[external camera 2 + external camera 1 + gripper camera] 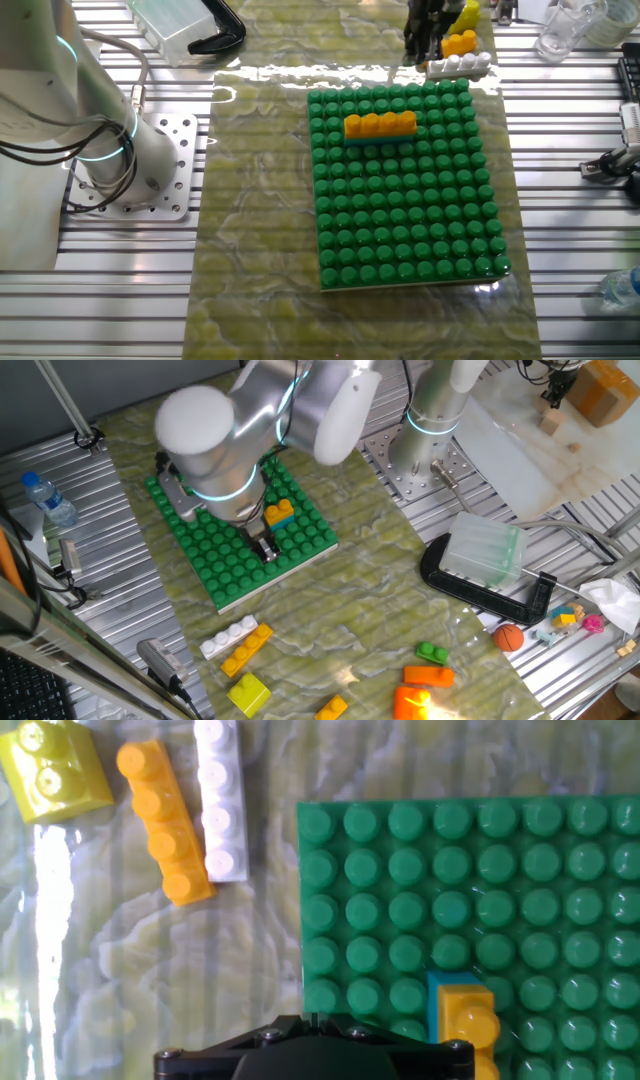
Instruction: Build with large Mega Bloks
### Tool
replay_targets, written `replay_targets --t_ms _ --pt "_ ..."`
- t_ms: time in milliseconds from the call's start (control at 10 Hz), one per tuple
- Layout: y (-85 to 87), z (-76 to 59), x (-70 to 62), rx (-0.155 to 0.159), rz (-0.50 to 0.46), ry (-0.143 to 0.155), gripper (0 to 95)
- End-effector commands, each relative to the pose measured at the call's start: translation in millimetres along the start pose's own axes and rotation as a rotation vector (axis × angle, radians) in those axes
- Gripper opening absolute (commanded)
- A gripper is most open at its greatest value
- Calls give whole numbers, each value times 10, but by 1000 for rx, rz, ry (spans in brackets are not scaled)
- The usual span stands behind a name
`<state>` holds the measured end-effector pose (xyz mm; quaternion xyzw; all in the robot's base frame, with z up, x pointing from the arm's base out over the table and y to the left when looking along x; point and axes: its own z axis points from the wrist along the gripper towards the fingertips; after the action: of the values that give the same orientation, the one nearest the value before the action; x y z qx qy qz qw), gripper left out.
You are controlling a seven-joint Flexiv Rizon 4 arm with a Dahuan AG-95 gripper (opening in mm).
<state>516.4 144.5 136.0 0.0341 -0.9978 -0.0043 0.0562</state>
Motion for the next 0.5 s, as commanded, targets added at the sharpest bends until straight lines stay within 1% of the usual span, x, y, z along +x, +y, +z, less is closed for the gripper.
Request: replay_targets --t_ms 100,200,300,400,500 --pt "37 24 -48 2 14 -28 0" --pt "81 56 -108 4 17 -49 0" --pt "121 87 -160 5 20 -63 0" --pt "157 113 -201 6 24 -74 0" --pt "185 136 -235 7 32 -80 0"
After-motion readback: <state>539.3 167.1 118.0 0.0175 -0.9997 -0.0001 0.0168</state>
